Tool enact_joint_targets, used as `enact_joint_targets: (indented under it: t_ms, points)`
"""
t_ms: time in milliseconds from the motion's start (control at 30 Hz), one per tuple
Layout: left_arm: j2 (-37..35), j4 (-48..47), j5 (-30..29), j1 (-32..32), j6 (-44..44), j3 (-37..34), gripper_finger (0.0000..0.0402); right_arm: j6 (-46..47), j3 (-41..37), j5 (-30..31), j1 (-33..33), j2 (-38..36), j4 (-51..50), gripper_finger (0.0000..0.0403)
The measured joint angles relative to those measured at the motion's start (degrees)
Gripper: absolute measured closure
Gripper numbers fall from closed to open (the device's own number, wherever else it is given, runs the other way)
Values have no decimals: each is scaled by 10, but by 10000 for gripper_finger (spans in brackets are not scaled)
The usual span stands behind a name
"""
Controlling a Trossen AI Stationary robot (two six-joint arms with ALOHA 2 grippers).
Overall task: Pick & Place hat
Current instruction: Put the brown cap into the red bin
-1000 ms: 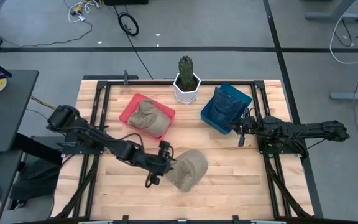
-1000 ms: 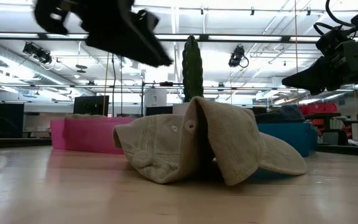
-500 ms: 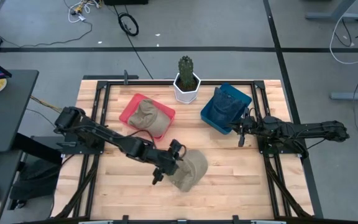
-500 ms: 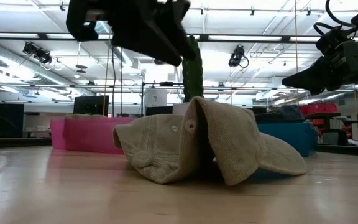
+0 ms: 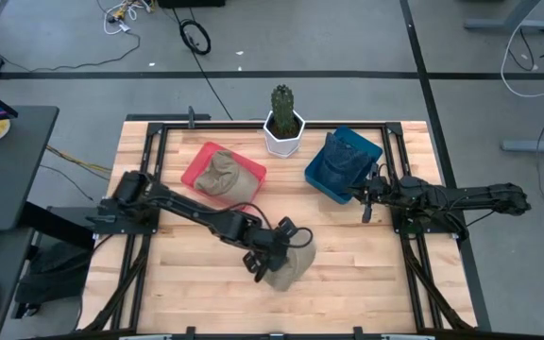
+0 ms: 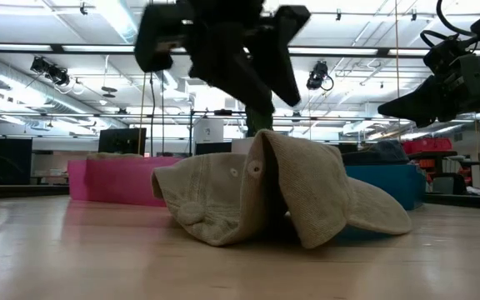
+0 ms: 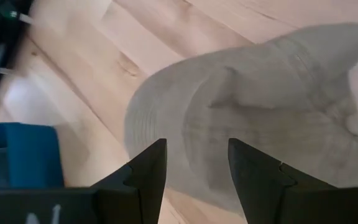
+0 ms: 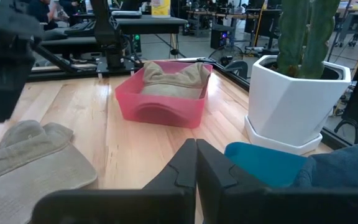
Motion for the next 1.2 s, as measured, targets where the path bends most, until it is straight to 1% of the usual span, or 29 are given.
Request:
enact_joint_targets:
  t_ms: [133, 333, 500, 633, 800, 1000, 1067, 1200]
  points:
    - [37, -24, 0, 6, 8, 27, 225, 0, 0, 0, 0, 0, 0, 394]
    - [60, -31, 11, 16, 5, 33, 225, 0, 0, 0, 0, 0, 0, 394]
    - [60, -31, 78, 32, -11, 33, 225, 0, 0, 0, 0, 0, 0, 394]
    - [60, -21, 87, 38, -15, 33, 225, 0, 0, 0, 0, 0, 0, 394]
    - [62, -25, 133, 43, -23, 33, 225, 0, 0, 0, 0, 0, 0, 394]
    - [78, -12, 139, 46, -37, 32, 225, 0, 0, 0, 0, 0, 0, 394]
    - [88, 17, 141, 49, -47, 33, 225, 0, 0, 0, 0, 0, 0, 394]
    - [98, 31, 145, 50, -51, 33, 226, 0, 0, 0, 0, 1, 3, 394]
